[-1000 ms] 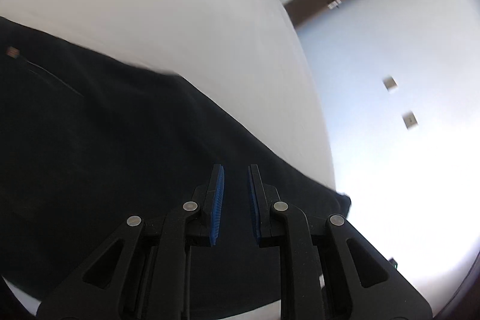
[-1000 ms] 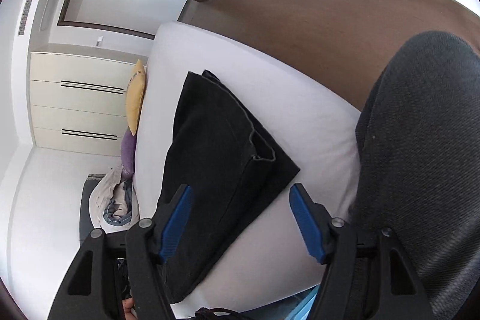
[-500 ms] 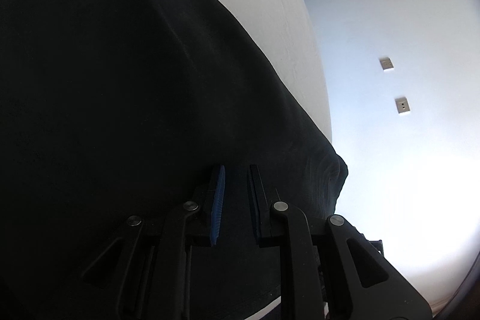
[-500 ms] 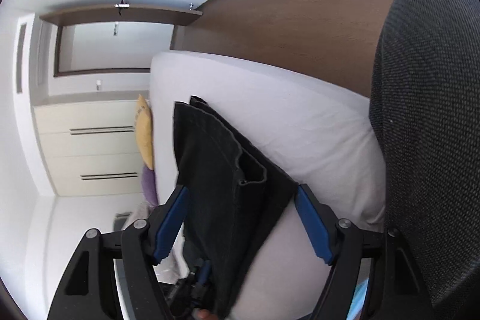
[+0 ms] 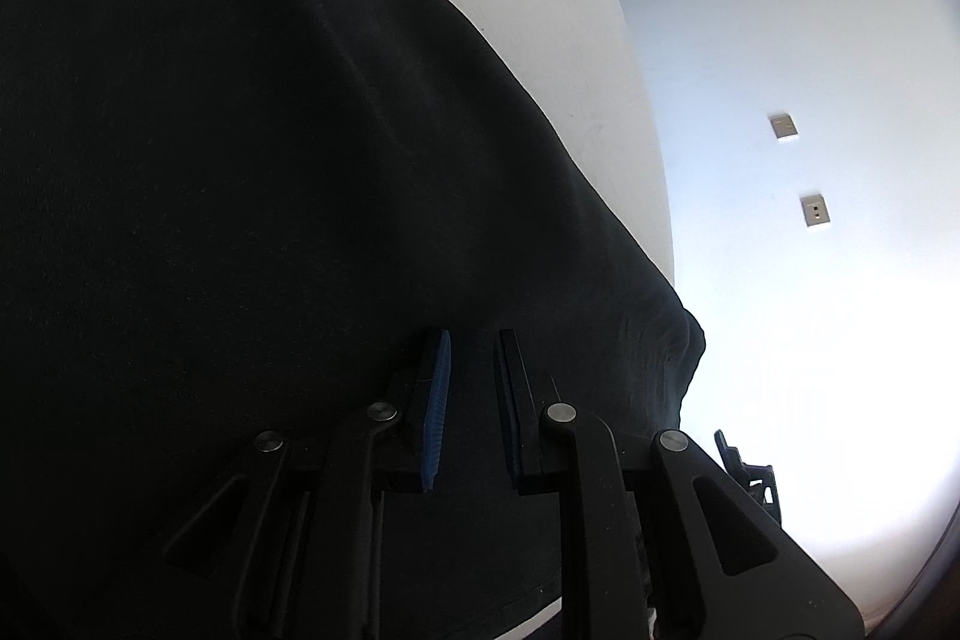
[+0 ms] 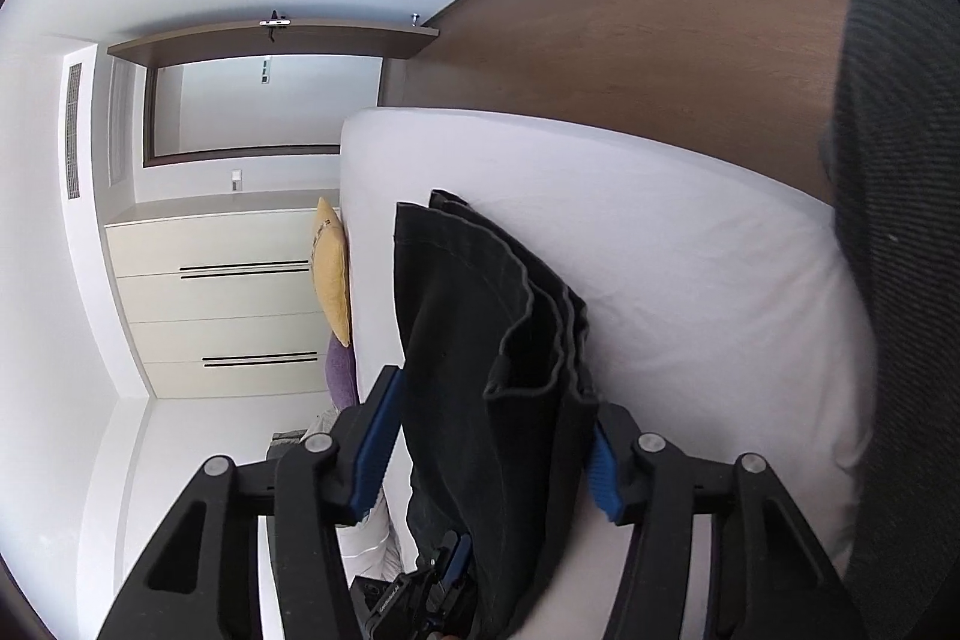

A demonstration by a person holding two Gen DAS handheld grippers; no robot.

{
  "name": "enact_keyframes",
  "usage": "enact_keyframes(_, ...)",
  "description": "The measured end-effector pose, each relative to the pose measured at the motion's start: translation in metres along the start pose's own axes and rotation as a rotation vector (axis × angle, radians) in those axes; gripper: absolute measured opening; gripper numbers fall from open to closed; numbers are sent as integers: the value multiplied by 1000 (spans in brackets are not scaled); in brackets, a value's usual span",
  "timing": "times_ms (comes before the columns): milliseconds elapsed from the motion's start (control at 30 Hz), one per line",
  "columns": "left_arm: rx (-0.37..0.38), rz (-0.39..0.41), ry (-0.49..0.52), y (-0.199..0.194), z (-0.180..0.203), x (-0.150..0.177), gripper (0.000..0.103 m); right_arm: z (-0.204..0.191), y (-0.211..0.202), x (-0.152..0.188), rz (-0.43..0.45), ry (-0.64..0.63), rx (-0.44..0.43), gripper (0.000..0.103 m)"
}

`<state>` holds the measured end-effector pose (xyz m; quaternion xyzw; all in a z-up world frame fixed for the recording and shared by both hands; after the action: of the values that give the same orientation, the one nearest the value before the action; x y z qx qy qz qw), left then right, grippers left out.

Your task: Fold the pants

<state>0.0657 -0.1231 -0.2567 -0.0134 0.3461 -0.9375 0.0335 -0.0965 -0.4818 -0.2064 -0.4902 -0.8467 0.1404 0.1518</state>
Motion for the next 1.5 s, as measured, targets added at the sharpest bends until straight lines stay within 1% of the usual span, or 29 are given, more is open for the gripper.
enact_keyframes(67, -2, 0, 0, 0, 0, 1, 15, -1, 7, -5, 3, -18, 13, 47)
enact_keyframes(133, -2, -1, -1, 1, 0, 0, 15, 1, 11, -8, 1, -24, 22, 29)
enact_keyframes(167, -2, -1, -2, 0, 0, 0, 15, 3, 14, -9, -1, -27, 34, 26)
enact_keyframes(200, -2, -2, -3, 0, 0, 0, 15, 4, 15, -10, -2, -31, 44, 19)
enact_keyframes(233, -2, -2, -2, 0, 0, 0, 15, 4, 16, -11, -4, -41, 53, 17)
enact_keyframes(367, 0, 0, 0, 0, 0, 2, 15, -2, 17, -11, -2, -82, 94, 16)
enact_keyframes(500, 8, -1, -4, 0, -1, 3, 15, -14, 17, -7, 20, -138, 162, 15)
enact_keyframes(600, 21, 1, -7, 0, -2, 4, 15, -38, 22, 0, 41, -236, 222, 15)
enact_keyframes(633, 24, 2, -9, 0, -3, 5, 15, -55, 27, 7, 38, -311, 248, 15)
enact_keyframes(667, 27, 3, -12, 0, -4, 5, 15, -76, 37, 20, 26, -422, 287, 15)
enact_keyframes(733, 39, 7, -15, 1, -5, 6, 14, -111, 66, 58, -29, -669, 365, 15)
enact_keyframes(767, 39, 9, -16, 2, -5, 6, 12, -126, 93, 90, -101, -831, 420, 15)
enact_keyframes(800, 41, 11, -15, 2, -5, 6, 12, -129, 118, 122, -182, -960, 469, 15)
enact_keyframes(867, 37, 14, -8, 2, -3, 8, 12, -119, 158, 174, -290, -1153, 561, 14)
enact_keyframes(933, 34, 18, -9, 0, -1, 9, 12, -101, 181, 206, -341, -1281, 645, 14)
enact_keyframes(967, 29, 20, -16, -2, -2, 10, 12, -94, 186, 215, -352, -1307, 670, 14)
enact_keyframes(1000, 24, 23, -23, -6, -2, 11, 12, -90, 189, 219, -343, -1328, 693, 15)
enact_keyframes(1067, 11, 35, -30, -14, -2, 13, 13, -92, 189, 220, -333, -1339, 687, 15)
enact_keyframes(1133, 17, 45, -33, -22, 0, 13, 23, -94, 187, 220, -311, -1350, 689, 14)
enact_keyframes(1167, 40, 47, -34, -26, 4, 13, 48, -95, 186, 219, -309, -1350, 689, 14)
enact_keyframes(1200, 67, 59, -34, -30, 10, 12, 76, -94, 187, 219, -306, -1353, 690, 15)
enact_keyframes(1233, 88, 80, -33, -37, 15, 11, 85, -96, 187, 219, -298, -1364, 693, 15)
enact_keyframes(1267, 89, 91, -34, -43, 18, 11, 94, -96, 186, 220, -292, -1378, 696, 15)
enact_keyframes(1333, 99, 81, -28, -46, 24, 9, 95, -97, 185, 224, -280, -1409, 703, 15)
enact_keyframes(1400, 115, 17, -19, -39, 30, 9, 95, -102, 185, 224, -258, -1435, 706, 15)
enact_keyframes(1500, 99, -29, 6, -30, 39, 8, 95, -110, 185, 231, -221, -1498, 722, 15)
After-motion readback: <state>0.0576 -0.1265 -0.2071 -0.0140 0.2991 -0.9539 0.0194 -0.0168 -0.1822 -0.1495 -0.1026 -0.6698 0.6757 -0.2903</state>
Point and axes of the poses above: each gripper's, at about its wrist camera, not at the fingertips, and y roughly the way its jaws point, z to its right, x to its underside, the point moved 10 cm from there along y, roughly the way its jaws point, and after that the axes turned 14 degrees about -z, right-handed, at the moved point
